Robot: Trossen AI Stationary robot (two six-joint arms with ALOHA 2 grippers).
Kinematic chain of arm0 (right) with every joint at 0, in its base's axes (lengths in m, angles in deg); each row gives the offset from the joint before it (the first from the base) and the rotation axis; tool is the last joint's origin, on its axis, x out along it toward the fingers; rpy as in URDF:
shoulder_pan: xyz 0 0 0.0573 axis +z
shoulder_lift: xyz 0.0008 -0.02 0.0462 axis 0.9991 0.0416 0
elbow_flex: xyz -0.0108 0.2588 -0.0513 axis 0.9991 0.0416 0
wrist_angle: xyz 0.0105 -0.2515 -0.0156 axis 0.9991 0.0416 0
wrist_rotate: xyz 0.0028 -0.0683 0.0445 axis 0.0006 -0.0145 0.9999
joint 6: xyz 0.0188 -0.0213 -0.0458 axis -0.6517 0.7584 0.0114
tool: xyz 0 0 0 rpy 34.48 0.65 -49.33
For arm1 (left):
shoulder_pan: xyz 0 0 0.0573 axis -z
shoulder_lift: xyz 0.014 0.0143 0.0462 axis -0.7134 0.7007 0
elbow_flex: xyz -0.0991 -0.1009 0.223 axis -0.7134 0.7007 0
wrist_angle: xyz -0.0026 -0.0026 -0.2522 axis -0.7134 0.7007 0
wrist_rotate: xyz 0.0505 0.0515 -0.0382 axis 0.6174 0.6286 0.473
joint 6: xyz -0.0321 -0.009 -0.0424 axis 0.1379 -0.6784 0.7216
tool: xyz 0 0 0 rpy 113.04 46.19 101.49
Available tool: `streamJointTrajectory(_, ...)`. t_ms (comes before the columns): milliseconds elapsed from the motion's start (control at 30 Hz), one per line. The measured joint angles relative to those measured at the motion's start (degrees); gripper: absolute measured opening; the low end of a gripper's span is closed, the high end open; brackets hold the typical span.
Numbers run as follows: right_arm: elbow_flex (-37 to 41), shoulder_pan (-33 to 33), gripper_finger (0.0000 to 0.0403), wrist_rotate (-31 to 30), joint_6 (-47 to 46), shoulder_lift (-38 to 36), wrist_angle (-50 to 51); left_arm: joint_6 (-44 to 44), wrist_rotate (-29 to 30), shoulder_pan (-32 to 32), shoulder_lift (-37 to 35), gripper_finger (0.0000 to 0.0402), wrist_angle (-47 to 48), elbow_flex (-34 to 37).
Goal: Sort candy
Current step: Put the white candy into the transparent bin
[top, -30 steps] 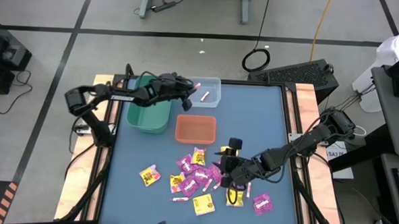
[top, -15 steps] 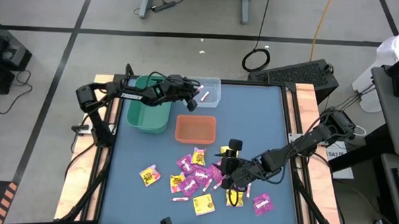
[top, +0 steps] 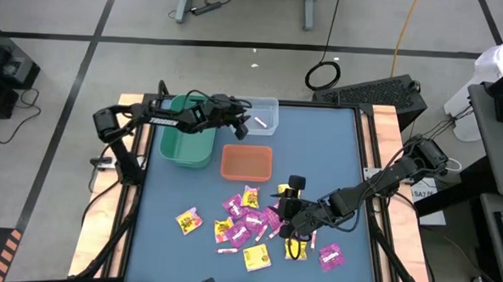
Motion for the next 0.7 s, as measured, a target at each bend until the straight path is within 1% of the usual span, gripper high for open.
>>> streamJointTrajectory(100,0.0,0.0,0.0160,2.9,-2.9,0.0,1.5,0.0,-0.8,2.5,-3.4,0.0143,3.9,0.0)
streamJointTrajectory(200,0.0,0.0,0.0160,7.1,-7.5,0.0,4.7,-0.1,-0.9,6.1,-7.4,0.0144,8.9,0.0)
streamJointTrajectory(300,0.0,0.0,0.0160,10.6,-11.3,0.0,8.8,-0.1,-0.9,10.7,-11.0,0.0144,13.4,0.0)
streamJointTrajectory(367,0.0,0.1,0.0160,11.7,-13.3,0.0,10.9,-0.1,-1.0,14.1,-12.7,0.0144,15.4,0.0)
streamJointTrajectory(567,0.0,2.1,0.0160,13.7,-17.1,0.0,12.5,-0.1,-1.0,24.3,-13.8,0.0144,18.6,0.0)
streamJointTrajectory(700,0.0,4.6,0.0160,14.8,-17.3,0.0,12.2,1.4,-0.9,29.9,-13.6,0.0144,21.2,0.0)
